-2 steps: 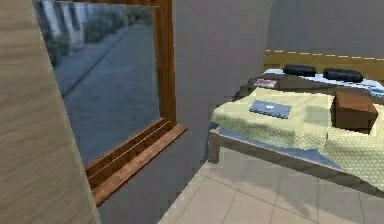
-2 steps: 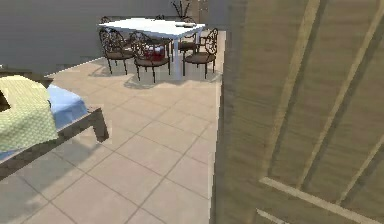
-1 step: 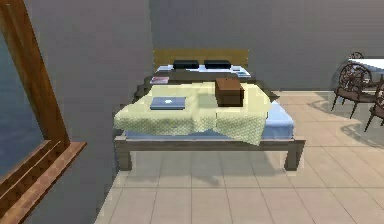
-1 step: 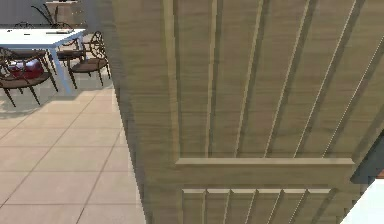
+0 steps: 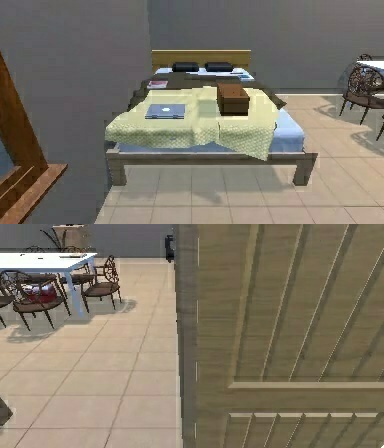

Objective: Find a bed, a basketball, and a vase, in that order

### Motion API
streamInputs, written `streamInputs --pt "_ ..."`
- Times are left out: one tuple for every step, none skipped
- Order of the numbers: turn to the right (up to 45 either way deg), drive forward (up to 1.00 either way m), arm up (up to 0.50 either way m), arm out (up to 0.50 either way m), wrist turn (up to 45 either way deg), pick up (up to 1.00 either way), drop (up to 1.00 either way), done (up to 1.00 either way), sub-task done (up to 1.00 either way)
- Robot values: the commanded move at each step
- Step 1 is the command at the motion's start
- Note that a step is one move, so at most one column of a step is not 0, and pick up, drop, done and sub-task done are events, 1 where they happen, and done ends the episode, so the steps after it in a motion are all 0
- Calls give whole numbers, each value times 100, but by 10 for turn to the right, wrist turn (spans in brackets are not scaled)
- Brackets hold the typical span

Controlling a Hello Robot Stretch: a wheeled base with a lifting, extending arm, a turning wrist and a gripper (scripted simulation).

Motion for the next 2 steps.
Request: streamInputs --pt "0 30 0 0 0 0 0 0 0" --pt "120 0 0 0 0 0 0 0 0"
